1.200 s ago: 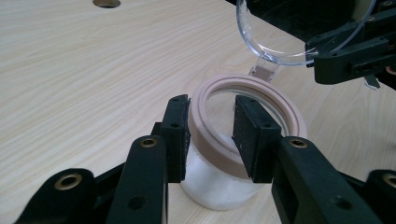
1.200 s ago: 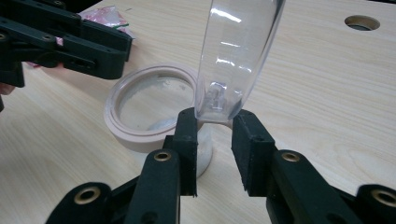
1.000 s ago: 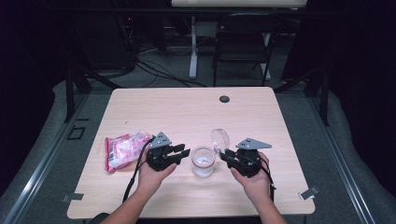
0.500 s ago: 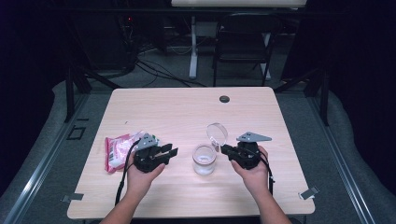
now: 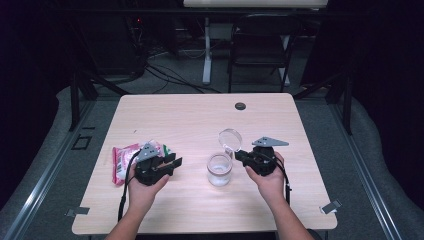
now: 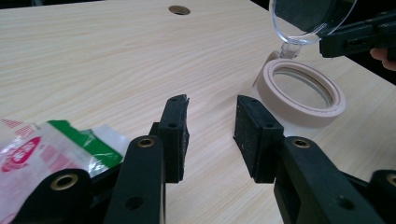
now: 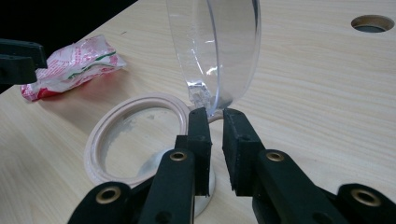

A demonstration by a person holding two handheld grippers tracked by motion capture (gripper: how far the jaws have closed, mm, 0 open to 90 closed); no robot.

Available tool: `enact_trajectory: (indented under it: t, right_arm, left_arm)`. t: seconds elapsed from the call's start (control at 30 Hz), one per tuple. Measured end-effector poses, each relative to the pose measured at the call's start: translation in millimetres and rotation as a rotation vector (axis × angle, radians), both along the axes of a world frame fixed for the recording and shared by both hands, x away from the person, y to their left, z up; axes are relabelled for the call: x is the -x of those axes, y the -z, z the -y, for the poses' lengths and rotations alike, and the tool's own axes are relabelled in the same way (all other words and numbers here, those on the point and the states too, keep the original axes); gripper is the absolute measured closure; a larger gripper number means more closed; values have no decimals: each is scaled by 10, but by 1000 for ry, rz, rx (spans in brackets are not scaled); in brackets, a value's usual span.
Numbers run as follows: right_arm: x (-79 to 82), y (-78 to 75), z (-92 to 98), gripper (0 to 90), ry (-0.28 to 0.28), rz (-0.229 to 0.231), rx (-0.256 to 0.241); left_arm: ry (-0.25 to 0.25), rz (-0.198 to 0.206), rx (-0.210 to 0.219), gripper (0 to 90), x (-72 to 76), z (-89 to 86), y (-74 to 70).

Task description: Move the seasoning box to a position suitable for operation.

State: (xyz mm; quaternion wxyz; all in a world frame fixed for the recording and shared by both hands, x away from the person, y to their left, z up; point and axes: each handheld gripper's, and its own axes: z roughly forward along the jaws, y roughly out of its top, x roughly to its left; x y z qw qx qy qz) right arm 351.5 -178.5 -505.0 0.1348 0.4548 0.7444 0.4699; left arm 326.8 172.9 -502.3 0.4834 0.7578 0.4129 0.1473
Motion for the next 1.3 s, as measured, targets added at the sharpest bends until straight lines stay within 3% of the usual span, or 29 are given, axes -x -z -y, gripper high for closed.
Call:
enact_trajectory:
  t: [0.3, 0.53, 0.7, 0.93, 1.07, 1.3]
  right_arm:
    - [-130, 6, -29, 803, -1, 2, -7]
    - [-106, 1, -31, 774, 5, 8, 22]
    - [-75, -8, -17, 725, 11, 20, 27]
    - [-44, -8, 11, 685, 15, 22, 13]
    - [-25, -5, 13, 674, 17, 21, 13]
    - [15, 5, 40, 667, 23, 21, 17]
  left_arm:
    - [-98, 8, -5, 604, 9, -333, -28]
    - [-151, 23, -75, 559, -3, -572, -27]
    - [-146, 27, -207, 460, -37, -479, 78]
    - [-113, 45, -383, 440, -65, -271, 232]
    - [-106, 33, -408, 440, -115, -226, 313]
    - [-118, 47, -470, 423, -199, -165, 406]
